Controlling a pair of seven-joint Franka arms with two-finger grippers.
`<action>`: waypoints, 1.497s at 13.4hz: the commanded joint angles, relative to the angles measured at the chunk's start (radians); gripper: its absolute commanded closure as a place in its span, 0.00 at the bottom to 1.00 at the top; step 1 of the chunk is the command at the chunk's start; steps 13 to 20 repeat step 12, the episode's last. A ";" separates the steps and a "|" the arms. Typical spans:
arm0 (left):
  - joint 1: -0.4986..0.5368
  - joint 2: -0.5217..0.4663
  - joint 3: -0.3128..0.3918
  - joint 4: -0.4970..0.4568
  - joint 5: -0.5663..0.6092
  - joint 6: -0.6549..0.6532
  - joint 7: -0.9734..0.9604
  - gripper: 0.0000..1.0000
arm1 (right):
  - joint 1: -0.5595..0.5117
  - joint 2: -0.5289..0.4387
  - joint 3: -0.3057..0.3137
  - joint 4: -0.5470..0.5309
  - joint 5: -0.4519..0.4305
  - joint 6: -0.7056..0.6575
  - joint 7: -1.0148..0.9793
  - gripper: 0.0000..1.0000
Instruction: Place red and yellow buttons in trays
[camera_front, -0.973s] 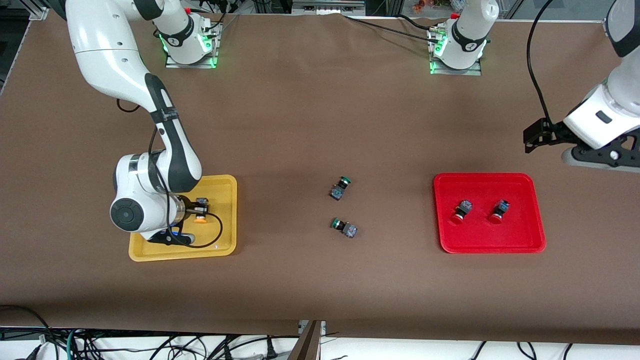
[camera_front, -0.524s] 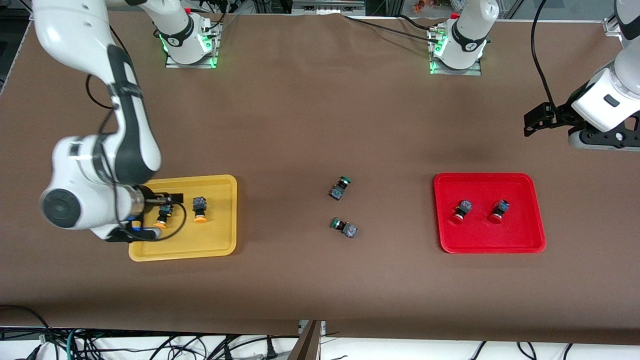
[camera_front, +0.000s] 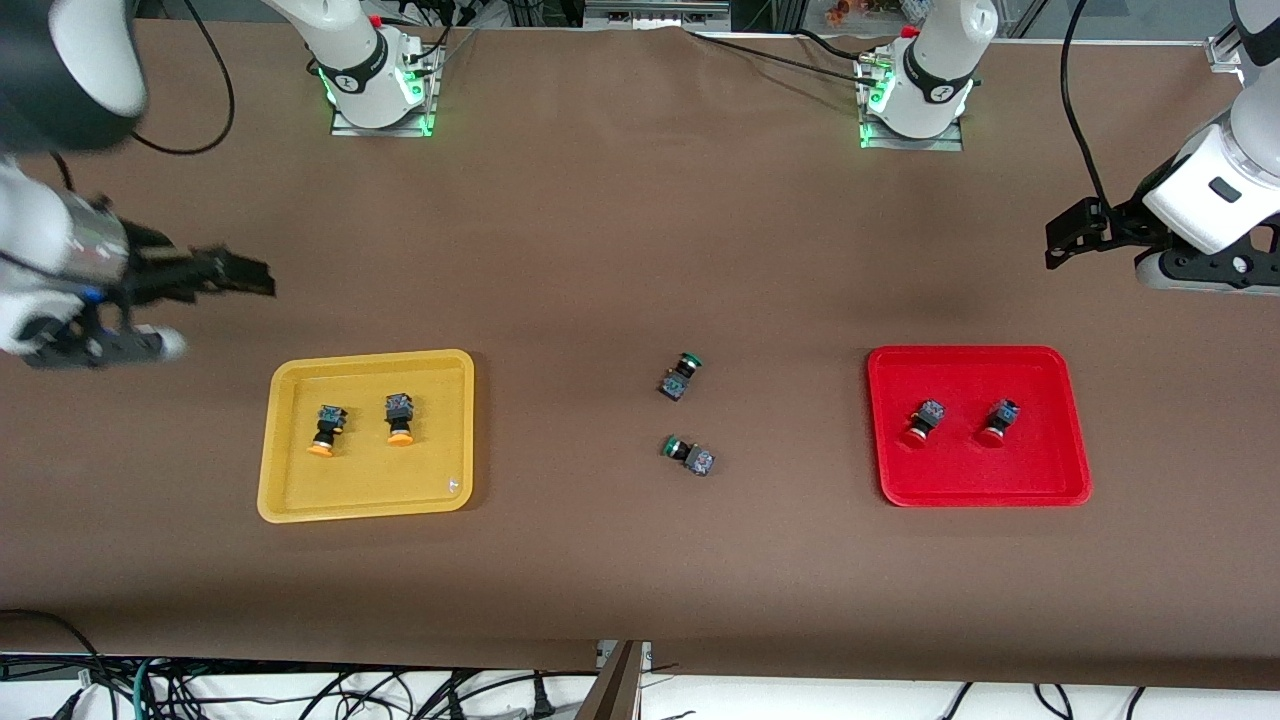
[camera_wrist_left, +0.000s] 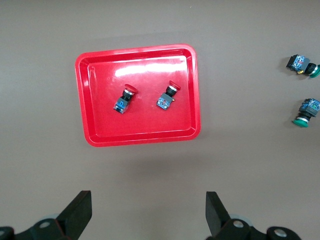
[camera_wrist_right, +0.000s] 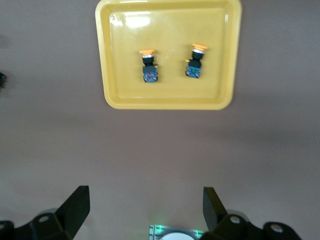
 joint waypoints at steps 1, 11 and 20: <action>-0.001 -0.011 0.003 0.007 -0.019 -0.017 0.005 0.00 | -0.044 -0.180 0.037 -0.123 -0.076 -0.015 -0.015 0.00; 0.006 -0.012 0.002 0.008 -0.019 -0.039 0.002 0.00 | -0.040 -0.191 0.049 -0.106 -0.153 -0.054 -0.018 0.00; 0.001 -0.011 0.002 0.010 -0.016 -0.039 0.001 0.00 | -0.035 -0.189 0.055 -0.105 -0.155 -0.051 -0.016 0.00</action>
